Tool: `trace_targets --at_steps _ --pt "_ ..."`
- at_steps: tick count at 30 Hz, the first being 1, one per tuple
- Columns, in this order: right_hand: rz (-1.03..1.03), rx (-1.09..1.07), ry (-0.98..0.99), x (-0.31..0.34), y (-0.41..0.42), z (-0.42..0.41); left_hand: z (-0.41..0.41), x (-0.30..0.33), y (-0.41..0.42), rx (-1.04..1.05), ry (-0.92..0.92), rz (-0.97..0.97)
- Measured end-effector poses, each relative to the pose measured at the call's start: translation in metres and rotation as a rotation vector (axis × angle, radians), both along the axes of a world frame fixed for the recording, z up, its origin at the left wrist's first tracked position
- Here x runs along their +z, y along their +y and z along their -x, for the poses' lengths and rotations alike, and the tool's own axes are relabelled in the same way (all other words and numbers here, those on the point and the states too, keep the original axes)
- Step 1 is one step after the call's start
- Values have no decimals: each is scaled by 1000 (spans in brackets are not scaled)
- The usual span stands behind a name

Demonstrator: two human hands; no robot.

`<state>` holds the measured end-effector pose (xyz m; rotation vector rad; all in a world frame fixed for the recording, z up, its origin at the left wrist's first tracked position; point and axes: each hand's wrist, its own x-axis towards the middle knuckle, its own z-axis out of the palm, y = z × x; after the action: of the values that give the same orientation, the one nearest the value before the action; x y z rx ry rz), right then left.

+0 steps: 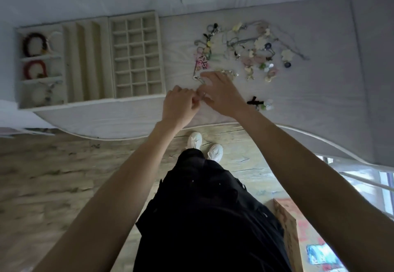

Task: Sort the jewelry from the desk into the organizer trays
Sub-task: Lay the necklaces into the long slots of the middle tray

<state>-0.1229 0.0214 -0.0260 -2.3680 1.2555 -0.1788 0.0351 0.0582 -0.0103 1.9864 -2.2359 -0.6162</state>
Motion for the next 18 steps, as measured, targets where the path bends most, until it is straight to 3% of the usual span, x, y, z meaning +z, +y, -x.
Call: trace_targets --at_steps 8,13,18 --pt "27 -81 21 10 -33 10 -38 47 -15 105 436 39" --pt "-61 37 -160 17 -31 -18 -42 72 -29 -24 470 52" --pt "-223 -153 -283 14 -28 -28 -47 87 -49 -42 395 107"
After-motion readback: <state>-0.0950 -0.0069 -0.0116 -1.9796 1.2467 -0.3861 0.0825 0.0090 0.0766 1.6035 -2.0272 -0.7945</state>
